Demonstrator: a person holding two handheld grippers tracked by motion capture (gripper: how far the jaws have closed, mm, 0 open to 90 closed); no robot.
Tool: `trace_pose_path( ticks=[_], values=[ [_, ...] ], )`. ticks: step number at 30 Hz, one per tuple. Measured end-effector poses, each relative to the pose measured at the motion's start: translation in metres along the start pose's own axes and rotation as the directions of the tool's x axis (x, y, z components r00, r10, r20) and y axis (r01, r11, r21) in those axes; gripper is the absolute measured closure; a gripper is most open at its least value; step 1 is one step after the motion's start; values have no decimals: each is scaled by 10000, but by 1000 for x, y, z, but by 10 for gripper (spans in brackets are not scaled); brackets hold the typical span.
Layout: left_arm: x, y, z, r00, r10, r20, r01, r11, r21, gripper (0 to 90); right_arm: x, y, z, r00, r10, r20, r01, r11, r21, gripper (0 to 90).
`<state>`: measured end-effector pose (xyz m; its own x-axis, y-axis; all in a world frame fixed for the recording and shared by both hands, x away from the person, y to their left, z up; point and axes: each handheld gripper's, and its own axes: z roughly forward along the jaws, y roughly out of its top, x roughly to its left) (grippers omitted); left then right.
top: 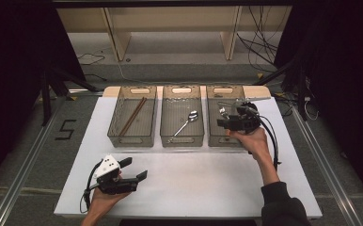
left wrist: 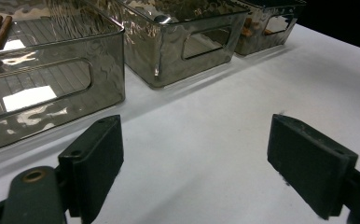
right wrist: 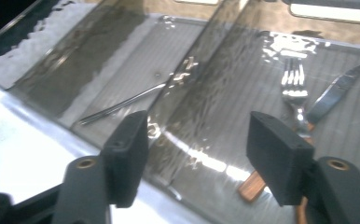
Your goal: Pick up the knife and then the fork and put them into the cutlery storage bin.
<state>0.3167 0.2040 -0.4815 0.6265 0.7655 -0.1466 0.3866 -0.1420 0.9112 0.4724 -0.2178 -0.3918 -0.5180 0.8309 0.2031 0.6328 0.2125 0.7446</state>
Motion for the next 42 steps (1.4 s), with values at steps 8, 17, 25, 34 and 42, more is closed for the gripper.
trace_pose_path(
  ticks=[8, 17, 25, 34, 42],
  values=[
    [1, 0, 0, 10000, -22, -22, 22, 10000, -27, 179, 21, -25, -19, 9963, -487, -703, 460, 9981, -406, 339],
    [1, 0, 0, 10000, -17, -36, 17, 10000, 7, 179, 34, -58, -31, 9903, -670, -1215, 589, 9959, -686, 312],
    [3, 0, 0, 9999, -95, -71, 95, 9999, -39, 179, 41, -77, -40, 9833, -872, -1599, 734, 9932, -902, 295],
    [2, 0, -1, 10000, -17, -30, 17, 10000, 19, 179, 50, -99, -41, 9729, -1206, -1971, 1005, 9889, -1093, 263],
    [0, 0, -1, 10000, 5, 21, -5, 10000, 4, 179, 55, -116, -38, 9660, -1406, -2170, 1156, 9855, -1239, 252]
  ],
)
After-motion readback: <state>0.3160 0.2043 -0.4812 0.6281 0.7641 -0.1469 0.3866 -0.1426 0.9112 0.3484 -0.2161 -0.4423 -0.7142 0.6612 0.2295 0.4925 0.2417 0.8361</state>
